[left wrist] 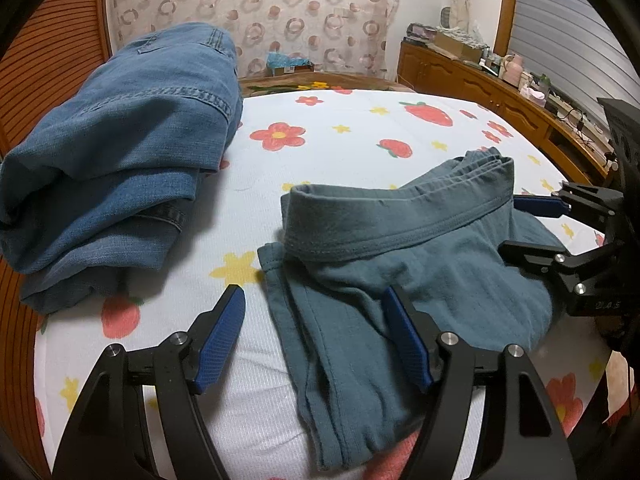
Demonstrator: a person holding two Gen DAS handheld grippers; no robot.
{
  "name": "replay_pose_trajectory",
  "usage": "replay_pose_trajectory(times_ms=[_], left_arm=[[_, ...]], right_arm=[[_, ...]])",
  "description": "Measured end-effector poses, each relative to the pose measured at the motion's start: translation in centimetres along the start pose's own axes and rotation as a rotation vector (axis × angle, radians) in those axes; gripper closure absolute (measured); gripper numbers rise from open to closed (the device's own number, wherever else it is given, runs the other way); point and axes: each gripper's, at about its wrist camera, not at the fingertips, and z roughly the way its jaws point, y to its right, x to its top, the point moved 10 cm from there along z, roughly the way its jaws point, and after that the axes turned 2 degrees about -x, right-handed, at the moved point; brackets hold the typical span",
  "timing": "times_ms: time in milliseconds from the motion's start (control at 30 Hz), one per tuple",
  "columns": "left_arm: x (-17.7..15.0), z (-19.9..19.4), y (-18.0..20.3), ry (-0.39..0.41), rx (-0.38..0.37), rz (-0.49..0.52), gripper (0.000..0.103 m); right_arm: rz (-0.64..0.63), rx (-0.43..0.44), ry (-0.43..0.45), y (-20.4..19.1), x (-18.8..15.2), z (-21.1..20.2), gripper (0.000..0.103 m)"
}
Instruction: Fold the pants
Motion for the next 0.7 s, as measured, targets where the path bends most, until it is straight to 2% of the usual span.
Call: replay_pose_trajectory(times_ms=[367, 533, 700], left_arm=[[-0.1, -0.1, 0.0, -0.004, -0.006, 0.007, 0.03], [-0.3, -0.6, 0.0, -0.009, -0.002, 0.024, 0.03], [-1.0, -2.8, 0.1, 0.02, 0.019, 0.049, 0.03]], right_arm=[[0.098, 0.037, 0.061, -0.2, -2.6, -5.0, 0.043], [0.107, 0.041, 0.061, -0.5, -4.0, -6.0, 0.046], [0.11, 0.067, 0.055, -1.0, -4.7, -6.2, 0.047]])
